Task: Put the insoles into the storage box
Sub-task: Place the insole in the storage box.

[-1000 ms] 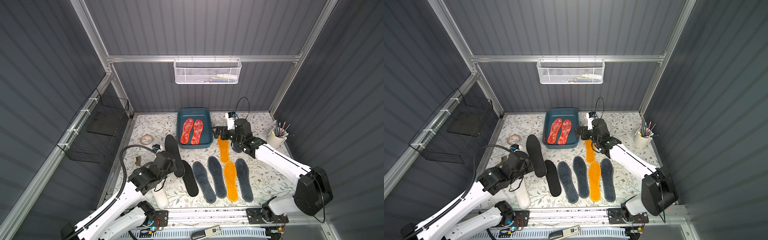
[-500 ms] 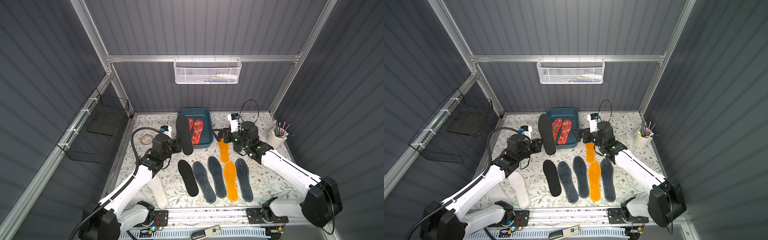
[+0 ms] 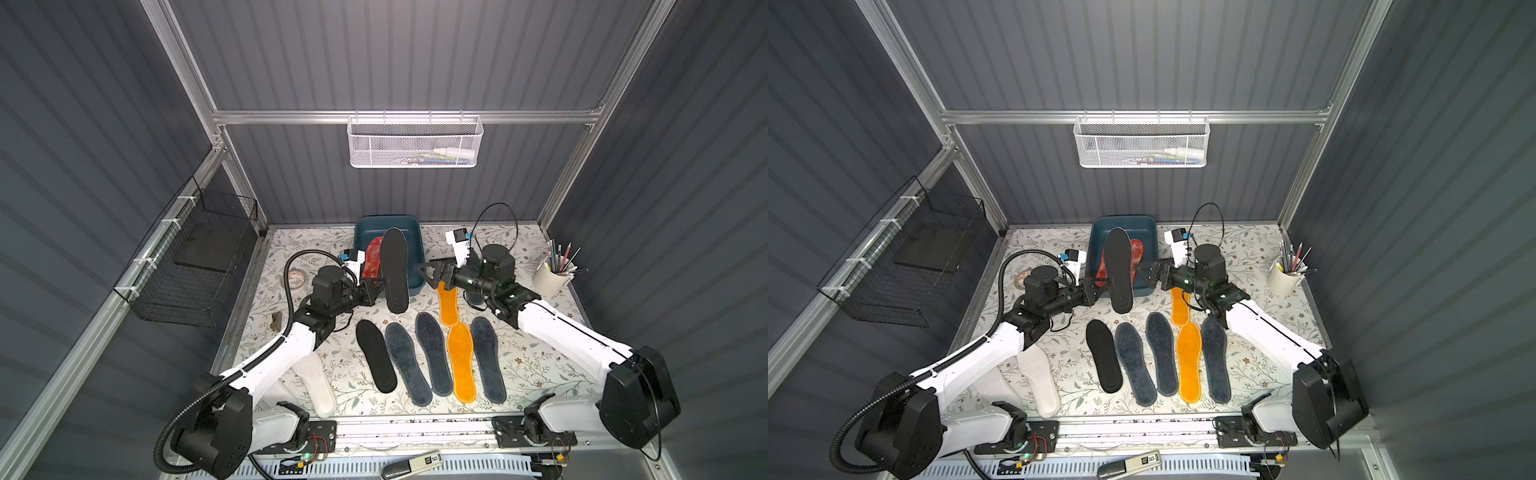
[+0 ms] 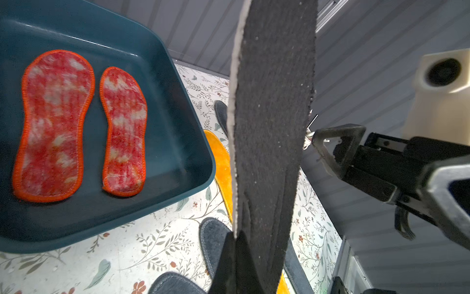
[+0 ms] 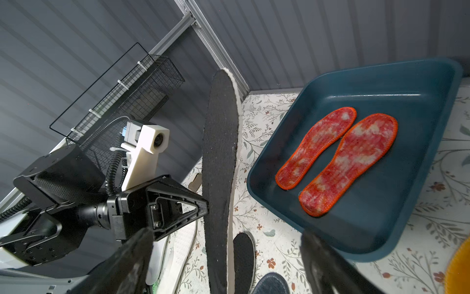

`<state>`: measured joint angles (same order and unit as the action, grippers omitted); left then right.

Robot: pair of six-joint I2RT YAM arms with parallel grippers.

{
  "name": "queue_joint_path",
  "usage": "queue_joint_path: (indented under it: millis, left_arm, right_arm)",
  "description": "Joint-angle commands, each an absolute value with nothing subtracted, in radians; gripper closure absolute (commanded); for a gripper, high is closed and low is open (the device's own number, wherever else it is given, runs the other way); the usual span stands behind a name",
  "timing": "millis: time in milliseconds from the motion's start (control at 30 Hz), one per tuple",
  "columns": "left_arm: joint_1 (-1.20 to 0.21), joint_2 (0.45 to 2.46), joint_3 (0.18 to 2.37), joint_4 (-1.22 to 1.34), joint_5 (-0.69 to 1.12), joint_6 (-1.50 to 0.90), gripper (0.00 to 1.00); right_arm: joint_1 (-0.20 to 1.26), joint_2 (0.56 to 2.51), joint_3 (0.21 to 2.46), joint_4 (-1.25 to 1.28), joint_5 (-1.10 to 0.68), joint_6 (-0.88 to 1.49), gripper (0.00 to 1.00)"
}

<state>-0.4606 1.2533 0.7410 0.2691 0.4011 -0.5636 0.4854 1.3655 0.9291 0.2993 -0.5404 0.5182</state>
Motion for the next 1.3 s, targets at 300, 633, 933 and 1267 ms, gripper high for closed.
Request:
queue_joint_path:
  millis: [300, 633, 933, 1267]
  left_arm:
    - [-0.451, 1.291, 0.765, 0.330, 0.520, -0.578, 1.00]
    - [-0.451, 1.296, 0.778, 0.332, 0.552, -0.576, 1.00]
    - [-0.451, 1.286, 0.781, 0.319, 0.532, -0.567, 1.00]
    - [-0.451, 1.174, 0.745, 0.222, 0.361, -0.553, 0.00]
  right_arm:
    - [0.516, 1.450, 0.987, 0.319, -0.571, 0.553, 0.42]
    - [0.540, 1.512, 1.022, 0.320, -0.573, 0.569, 0.67]
    - [0.543, 1.531, 1.033, 0.328, -0.561, 0.594, 1.00]
    - [0.541, 1.558, 1.096, 0.303, -0.472, 0.615, 1.00]
